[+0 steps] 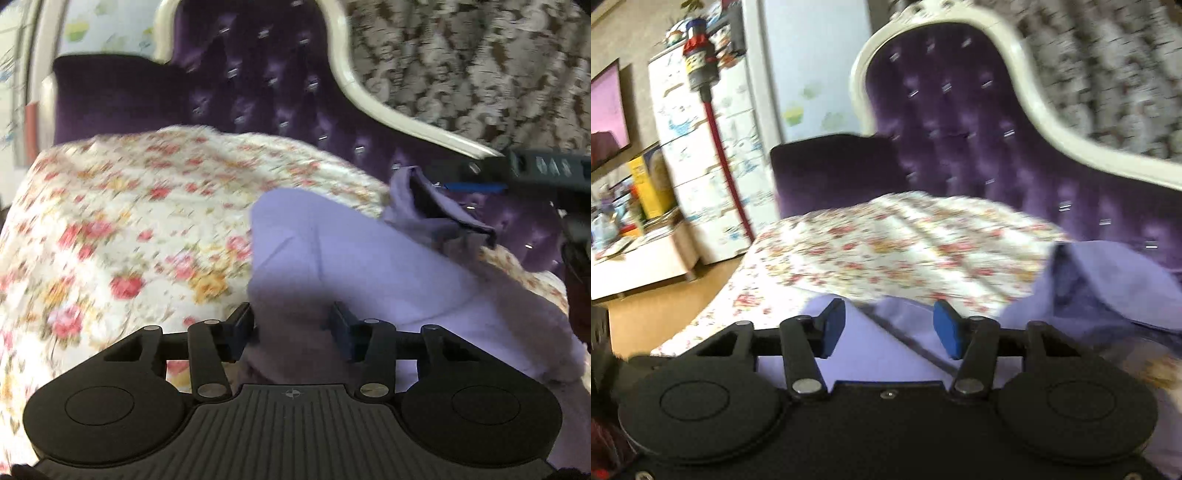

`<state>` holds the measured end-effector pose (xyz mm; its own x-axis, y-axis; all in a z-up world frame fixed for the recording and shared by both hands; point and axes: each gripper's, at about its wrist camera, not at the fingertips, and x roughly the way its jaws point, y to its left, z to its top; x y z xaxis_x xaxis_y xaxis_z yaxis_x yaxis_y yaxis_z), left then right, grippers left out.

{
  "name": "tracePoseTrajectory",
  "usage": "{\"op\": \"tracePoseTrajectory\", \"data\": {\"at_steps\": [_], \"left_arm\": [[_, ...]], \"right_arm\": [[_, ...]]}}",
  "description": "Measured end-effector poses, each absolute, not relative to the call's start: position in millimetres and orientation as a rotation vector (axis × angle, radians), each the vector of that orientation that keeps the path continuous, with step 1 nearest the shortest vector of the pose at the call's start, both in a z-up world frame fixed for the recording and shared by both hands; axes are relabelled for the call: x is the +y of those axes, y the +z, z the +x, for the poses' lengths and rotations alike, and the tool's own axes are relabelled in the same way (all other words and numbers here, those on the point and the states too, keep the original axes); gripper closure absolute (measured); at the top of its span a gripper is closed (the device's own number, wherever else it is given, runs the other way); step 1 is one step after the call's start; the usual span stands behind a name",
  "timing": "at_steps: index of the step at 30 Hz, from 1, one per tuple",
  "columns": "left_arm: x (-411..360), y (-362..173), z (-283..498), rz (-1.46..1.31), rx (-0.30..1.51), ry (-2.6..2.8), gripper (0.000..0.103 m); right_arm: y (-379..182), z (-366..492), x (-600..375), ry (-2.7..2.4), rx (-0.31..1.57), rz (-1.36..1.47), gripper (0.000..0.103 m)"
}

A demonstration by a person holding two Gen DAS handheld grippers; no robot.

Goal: Fold small clothes

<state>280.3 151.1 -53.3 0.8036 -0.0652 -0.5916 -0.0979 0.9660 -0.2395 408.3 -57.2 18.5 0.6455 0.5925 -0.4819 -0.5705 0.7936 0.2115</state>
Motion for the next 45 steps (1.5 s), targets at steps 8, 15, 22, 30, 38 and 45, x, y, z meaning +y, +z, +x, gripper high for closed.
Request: {"op": "tracePoseTrajectory", "data": {"at_steps": [8,15,22,30,38,45], "left_arm": [[154,-61,271,-0.292,0.613,0.04,0.058],[153,-64,268,-0.303,0.597,0.057,0.057],[151,-67,264,-0.308,0.582,0.081,0.057],[148,-66,258,-0.302,0.598,0.117,0.047],[149,-44,247,-0.25,0.595,0.125,0.024],[126,-13,252,-0.171,0.558,0.074,0.008]], "right_arm": [[4,442,10,0.784,0.663,-0.008,0.046],[-13,459,46,0.798,0.772,-0.063,0.068],[-24,462,49,0.786,0.769,-0.083,0.094],[-28,463,47,0.67,0.666,-0.063,0.068],[11,413,-38,0.561,0.509,0.033,0.033],[-10,360,-119,0.362,0.549,-0.062,0.03]]}}
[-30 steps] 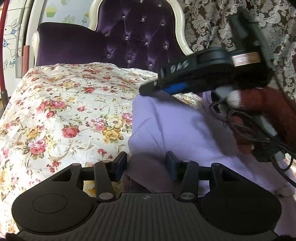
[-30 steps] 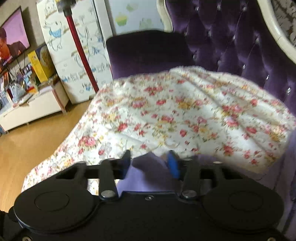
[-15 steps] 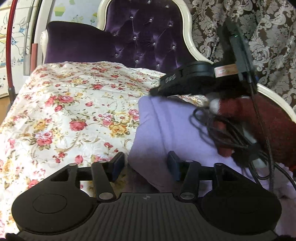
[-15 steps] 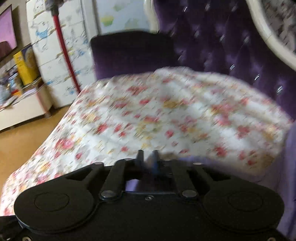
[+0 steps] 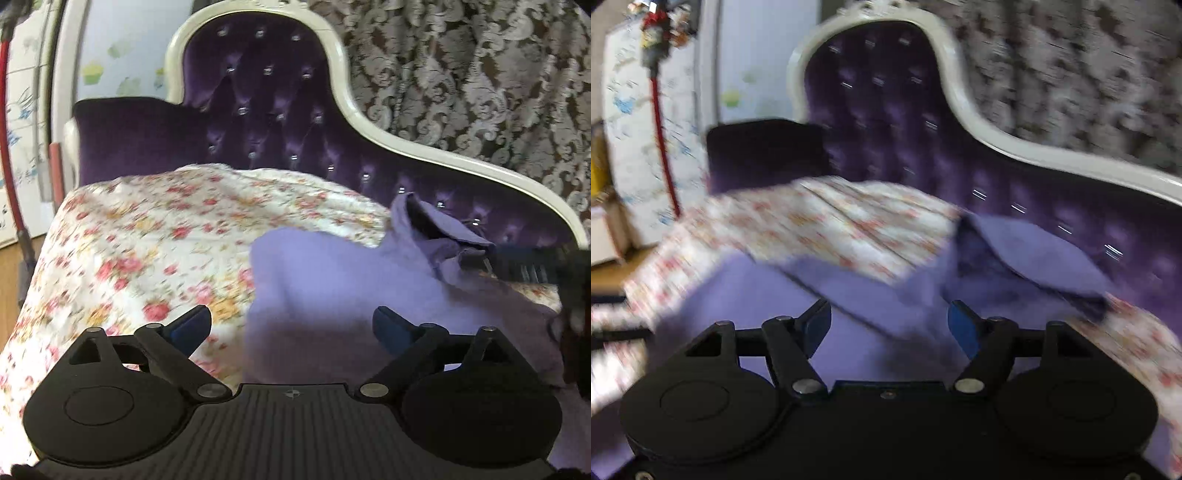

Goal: Fold small clothes

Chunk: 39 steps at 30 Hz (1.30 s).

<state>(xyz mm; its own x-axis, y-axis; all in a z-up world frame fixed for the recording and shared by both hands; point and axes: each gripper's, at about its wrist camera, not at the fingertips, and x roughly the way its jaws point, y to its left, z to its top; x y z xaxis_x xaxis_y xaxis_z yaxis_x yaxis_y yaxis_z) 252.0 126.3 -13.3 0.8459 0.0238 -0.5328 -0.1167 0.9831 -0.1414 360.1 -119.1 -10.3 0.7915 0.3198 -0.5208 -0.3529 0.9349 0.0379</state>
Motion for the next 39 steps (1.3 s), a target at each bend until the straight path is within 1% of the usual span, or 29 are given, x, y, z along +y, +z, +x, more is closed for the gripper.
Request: {"op": "tracePoseTrajectory", "data": {"at_steps": [5,11,12,14,15,17,18,20,32,37,39], "left_arm": [[96,-15,274,-0.123,0.581,0.021,0.006],[74,-51,299,-0.031,0.684,0.015,0.005],[74,-56,300,-0.018,0.687,0.014,0.004],[76,-59,299,-0.012,0.683,0.013,0.002],[77,-59,300,-0.014,0.687,0.012,0.002],[78,-59,302,-0.014,0.7,0.009,0.0],[79,-61,303,-0.021,0.706,0.005,0.0],[84,-67,306,-0.06,0.714,-0.001,0.0],[78,-71,304,-0.063,0.698,0.033,0.0],[80,-68,308,-0.057,0.723,0.026,0.0],[81,-62,311,-0.046,0.742,0.016,0.0]], "right_arm": [[-27,335,-160,0.271,0.598,0.0,0.03],[-51,324,-189,0.151,0.677,-0.02,0.03],[-56,323,-196,0.122,0.691,-0.023,0.03],[-66,320,-209,0.078,0.72,-0.009,0.034],[-71,320,-214,0.065,0.724,-0.002,0.033],[-80,319,-218,0.008,0.729,-0.032,0.029],[-85,319,-222,0.012,0.712,0.001,0.029],[-90,314,-233,0.02,0.692,0.076,0.029],[-94,309,-229,0.011,0.66,0.05,0.027],[-94,309,-228,0.012,0.661,0.05,0.027],[-93,308,-229,0.019,0.666,0.052,0.025]]}}
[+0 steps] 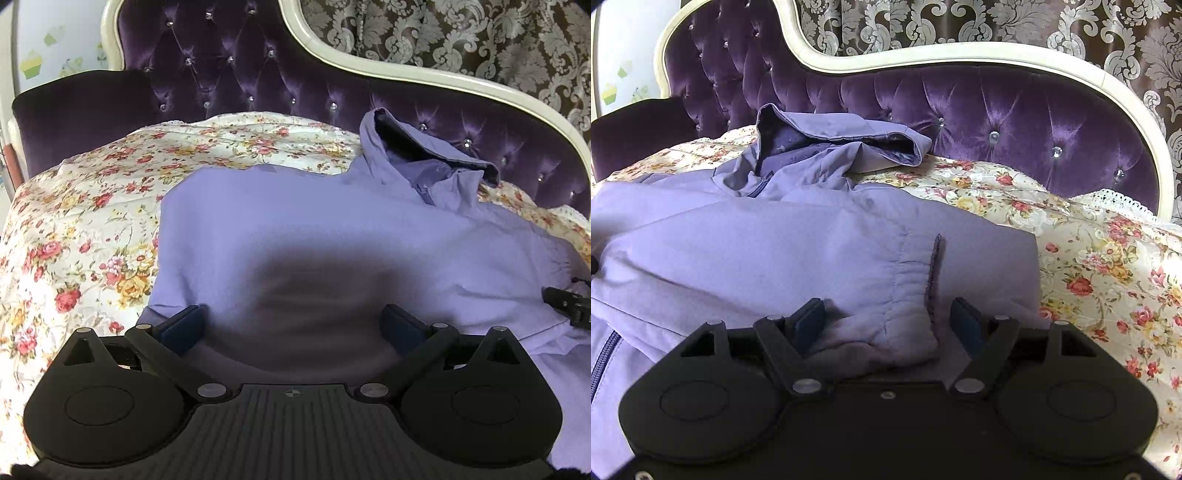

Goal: Fold small clothes

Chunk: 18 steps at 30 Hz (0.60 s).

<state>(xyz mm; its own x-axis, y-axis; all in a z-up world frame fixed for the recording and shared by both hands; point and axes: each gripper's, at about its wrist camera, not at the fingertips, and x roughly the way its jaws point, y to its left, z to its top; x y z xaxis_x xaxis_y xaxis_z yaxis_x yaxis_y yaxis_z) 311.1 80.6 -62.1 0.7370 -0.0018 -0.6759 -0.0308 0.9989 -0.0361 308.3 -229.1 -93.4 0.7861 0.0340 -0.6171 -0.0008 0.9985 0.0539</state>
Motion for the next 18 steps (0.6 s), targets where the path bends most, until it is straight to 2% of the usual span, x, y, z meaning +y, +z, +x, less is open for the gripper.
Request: {"op": "tracePoseTrajectory", "data": {"at_steps": [3,7,14,16,18], "left_arm": [[77,-46,315,0.015,0.765,-0.013,0.001],[66,-17,323,0.115,0.731,-0.07,0.001],[43,12,394,0.14,0.686,-0.13,0.002],[33,10,422,0.158,0.675,-0.126,0.017],[27,4,448,0.149,0.681,-0.12,0.018]], "right_arm": [[-90,310,-230,0.05,0.686,0.04,0.02],[-78,315,-236,0.104,0.739,0.035,0.019],[-29,345,-261,0.118,0.646,0.135,0.019],[-24,364,-268,0.097,0.627,0.2,0.019],[-26,384,-271,0.067,0.598,0.254,0.019]]}}
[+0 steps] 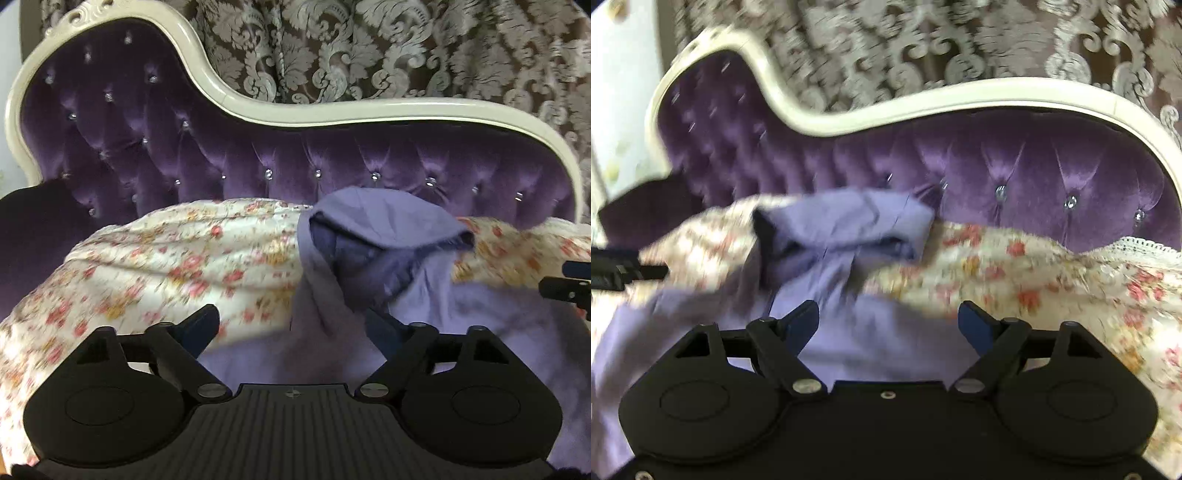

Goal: Fold small clothes

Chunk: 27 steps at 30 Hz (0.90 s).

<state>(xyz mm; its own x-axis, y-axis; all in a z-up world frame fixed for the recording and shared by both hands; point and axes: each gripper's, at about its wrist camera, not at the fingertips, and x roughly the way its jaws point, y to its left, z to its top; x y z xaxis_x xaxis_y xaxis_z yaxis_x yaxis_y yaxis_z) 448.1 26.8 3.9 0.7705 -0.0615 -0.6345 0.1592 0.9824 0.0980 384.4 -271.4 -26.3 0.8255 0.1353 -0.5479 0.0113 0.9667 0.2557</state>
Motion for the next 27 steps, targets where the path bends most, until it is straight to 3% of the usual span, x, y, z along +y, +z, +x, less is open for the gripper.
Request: {"op": "tracePoseTrajectory", "data": {"at_steps": [9,19,27], "left_arm": [[-2,-33,518,0.212,0.663,-0.134,0.02],[-23,-53,567,0.284,0.638,-0.083,0.02],[15,-65,585,0.04,0.629,0.002,0.02]], "right_arm": [[-94,437,-256,-0.048,0.609,0.427,0.02],[-94,435,-245,-0.057,0.595,0.342,0.019],[-87,435,-246,-0.06,0.577,0.348,0.019]]}}
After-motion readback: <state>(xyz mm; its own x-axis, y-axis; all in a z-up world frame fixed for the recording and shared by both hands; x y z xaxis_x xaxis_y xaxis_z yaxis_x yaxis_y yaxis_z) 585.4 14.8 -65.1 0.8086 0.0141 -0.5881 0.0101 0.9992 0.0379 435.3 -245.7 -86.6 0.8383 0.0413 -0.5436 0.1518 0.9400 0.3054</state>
